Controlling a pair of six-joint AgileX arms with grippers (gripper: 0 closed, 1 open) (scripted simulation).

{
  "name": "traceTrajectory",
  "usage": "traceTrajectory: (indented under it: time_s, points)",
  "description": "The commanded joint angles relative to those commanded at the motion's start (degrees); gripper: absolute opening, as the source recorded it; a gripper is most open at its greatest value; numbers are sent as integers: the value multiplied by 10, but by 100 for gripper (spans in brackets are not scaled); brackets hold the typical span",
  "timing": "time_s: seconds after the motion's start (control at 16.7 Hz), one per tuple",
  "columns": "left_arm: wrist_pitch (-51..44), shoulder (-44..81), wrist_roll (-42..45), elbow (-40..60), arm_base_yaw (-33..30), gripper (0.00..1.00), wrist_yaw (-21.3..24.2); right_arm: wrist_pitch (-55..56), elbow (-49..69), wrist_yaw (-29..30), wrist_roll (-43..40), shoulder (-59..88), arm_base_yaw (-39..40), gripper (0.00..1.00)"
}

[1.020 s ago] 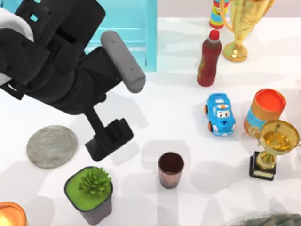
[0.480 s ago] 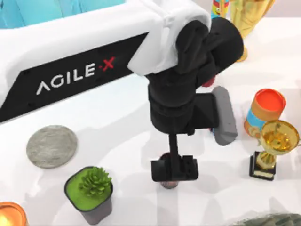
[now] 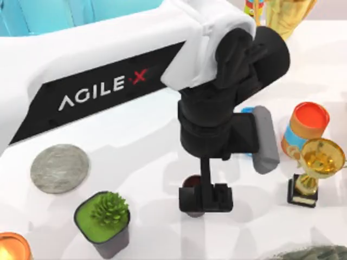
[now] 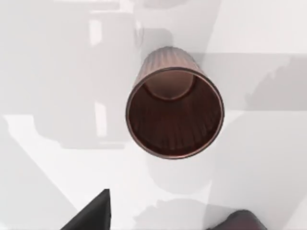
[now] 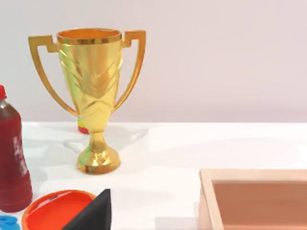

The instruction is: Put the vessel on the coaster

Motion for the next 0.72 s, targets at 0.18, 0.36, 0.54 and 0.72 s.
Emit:
traceTrajectory:
  time_s: [0.18, 0.36, 0.54, 0.72]
  points:
    - [37, 6, 1, -32, -1, 100, 0, 0, 0, 0, 0, 0, 0, 100]
    - [104, 18, 2, -87, -1, 100, 0, 0, 0, 0, 0, 0, 0, 100]
    - [176, 30, 2, -144, 0, 100, 0, 0, 0, 0, 0, 0, 0, 100]
    - [210, 38, 3, -174, 0, 100, 0, 0, 0, 0, 0, 0, 0, 100]
